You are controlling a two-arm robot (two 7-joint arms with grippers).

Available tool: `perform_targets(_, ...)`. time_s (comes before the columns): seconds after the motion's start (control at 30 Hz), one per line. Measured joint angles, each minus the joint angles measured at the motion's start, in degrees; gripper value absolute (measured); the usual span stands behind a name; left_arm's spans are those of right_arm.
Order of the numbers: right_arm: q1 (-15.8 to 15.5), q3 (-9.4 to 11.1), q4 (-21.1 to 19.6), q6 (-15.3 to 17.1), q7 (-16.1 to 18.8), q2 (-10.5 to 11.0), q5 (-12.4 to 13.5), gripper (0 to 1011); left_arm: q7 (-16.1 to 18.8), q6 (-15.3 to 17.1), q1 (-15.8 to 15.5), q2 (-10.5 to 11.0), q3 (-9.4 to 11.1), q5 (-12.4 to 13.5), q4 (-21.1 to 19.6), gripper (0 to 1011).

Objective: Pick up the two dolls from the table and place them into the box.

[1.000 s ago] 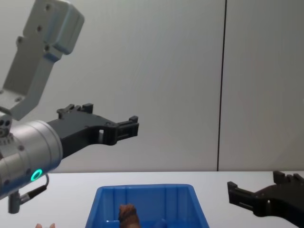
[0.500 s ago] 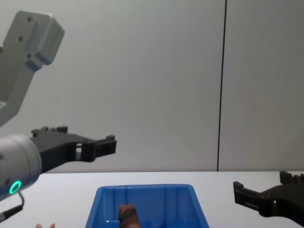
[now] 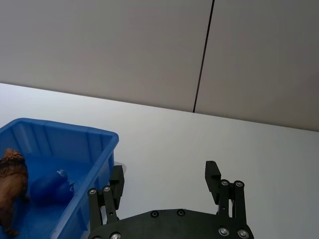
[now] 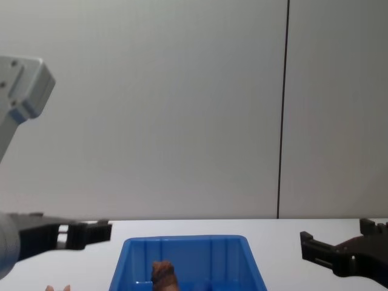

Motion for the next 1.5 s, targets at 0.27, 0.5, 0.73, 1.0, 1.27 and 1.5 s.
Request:
perform_targets(0.27, 0.0, 0.0, -0.1, 0.0, -0.1, 0.0, 0.0, 1001, 3.5, 3.3, 1.3, 0.1, -0.5, -2.3, -0.9, 1001)
perform_targets(0.5, -0.1, 0.0, -0.1, 0.0, -0.1, 0.1, 0.0, 1001, 5.1, 4.9, 2.1, 0.2, -0.8, -3.8, -1.1, 1001)
perform_targets(0.73, -0.1, 0.0, -0.1, 0.0, -0.2, 0.0, 0.0, 1001, 5.3, 6.0, 2.3, -0.1, -1.0, -5.3, -0.1, 1001)
perform_targets(1.0, -0.1, 0.0, -0.1, 0.0, -0.2, 0.0, 0.0, 1001, 5.1, 7.0, 2.3, -0.9, -1.2, -6.5, 1.8, 1001)
perform_targets(1.27, -0.1, 0.0, -0.1, 0.0, -0.2, 0.0, 0.0, 1001, 4.3, 7.7, 1.9, -1.7, -1.4, -6.9, 3.9, 1001)
perform_targets(1.5, -0.1, 0.0, -0.1, 0.0, -0.2, 0.0, 0.0, 1001, 3.6, 8.3, 1.4, -2.3, -1.6, -6.4, 5.6, 911)
